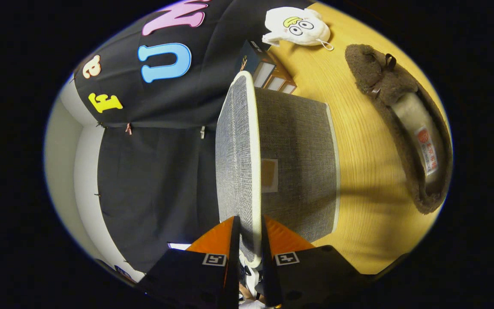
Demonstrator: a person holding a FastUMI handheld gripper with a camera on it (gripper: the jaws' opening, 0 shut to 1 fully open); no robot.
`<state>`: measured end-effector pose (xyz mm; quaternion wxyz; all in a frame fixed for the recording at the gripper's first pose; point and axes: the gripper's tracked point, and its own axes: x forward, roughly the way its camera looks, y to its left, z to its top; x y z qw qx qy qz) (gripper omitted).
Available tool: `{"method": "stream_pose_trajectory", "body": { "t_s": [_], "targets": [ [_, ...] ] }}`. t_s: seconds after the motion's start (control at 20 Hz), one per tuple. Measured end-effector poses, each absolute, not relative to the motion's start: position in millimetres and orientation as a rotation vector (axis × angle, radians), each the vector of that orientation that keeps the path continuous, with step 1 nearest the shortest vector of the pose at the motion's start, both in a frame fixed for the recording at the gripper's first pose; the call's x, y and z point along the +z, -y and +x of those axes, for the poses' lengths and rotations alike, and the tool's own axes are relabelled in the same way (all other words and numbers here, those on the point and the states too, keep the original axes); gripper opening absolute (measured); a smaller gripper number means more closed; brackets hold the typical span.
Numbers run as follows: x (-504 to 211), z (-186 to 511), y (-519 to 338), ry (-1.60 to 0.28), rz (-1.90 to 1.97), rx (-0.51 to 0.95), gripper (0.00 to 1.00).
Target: Open the storage box then place both shoes into the box .Put the left shoe in first, then the right shoe, with the right side of both shoes facing outward in a uniform manner.
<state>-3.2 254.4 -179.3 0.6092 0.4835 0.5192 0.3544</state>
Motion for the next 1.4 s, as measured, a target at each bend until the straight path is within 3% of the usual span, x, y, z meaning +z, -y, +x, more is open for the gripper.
{"method": "stream_pose_trajectory", "body": {
  "t_s": [0.15, 0.45, 1.4],
  "targets": [
    [-179.0, -1.6, -256.7, -1.183, 1.105, 0.811, 0.07],
    [-175.1, -2.1, -257.0, -1.176, 1.040, 0.788, 0.05],
    [-33.0, -4.2, -357.5, -1.009, 0.987, 1.035, 0.05]
  ]
}}
